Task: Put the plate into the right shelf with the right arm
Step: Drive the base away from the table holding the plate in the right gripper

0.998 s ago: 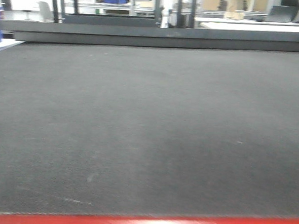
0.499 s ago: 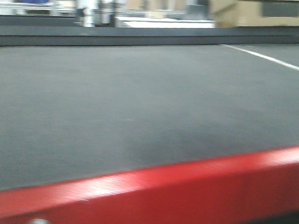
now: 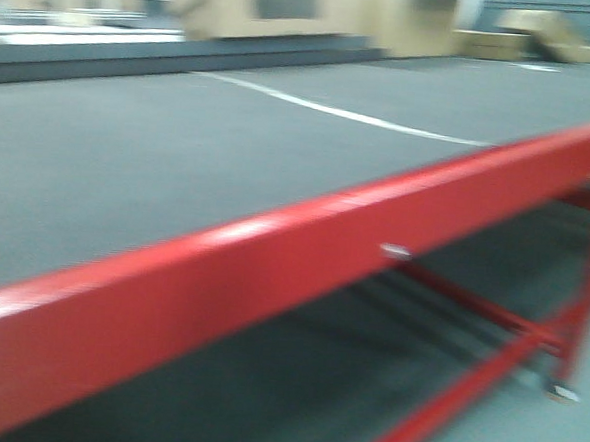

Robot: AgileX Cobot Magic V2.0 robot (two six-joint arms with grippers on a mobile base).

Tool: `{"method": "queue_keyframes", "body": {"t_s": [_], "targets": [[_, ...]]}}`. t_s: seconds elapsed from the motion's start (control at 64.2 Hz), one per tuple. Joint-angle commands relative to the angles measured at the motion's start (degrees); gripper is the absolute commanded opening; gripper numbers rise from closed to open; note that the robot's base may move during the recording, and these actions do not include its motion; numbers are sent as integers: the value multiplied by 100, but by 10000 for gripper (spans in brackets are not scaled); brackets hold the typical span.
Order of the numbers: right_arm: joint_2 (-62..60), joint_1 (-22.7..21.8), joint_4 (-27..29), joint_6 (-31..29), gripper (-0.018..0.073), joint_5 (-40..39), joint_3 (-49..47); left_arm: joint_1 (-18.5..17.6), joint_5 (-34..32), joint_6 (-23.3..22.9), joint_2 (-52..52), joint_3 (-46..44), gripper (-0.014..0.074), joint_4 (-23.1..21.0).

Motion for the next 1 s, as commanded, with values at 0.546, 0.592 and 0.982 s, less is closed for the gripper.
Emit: {"method": "queue_keyframes", "body": {"t_s": [0.546, 0.592, 0.982], "targets": [[32, -3, -66, -24, 55, -603, -151, -41, -509, -14, -67, 43, -47, -12], [32, -3, -66, -24, 55, -603, -151, -41, -509, -14, -67, 43, -47, -12], [32, -3, -66, -24, 55, -603, -151, -41, -509, -14, -67, 43, -47, -12]]}}
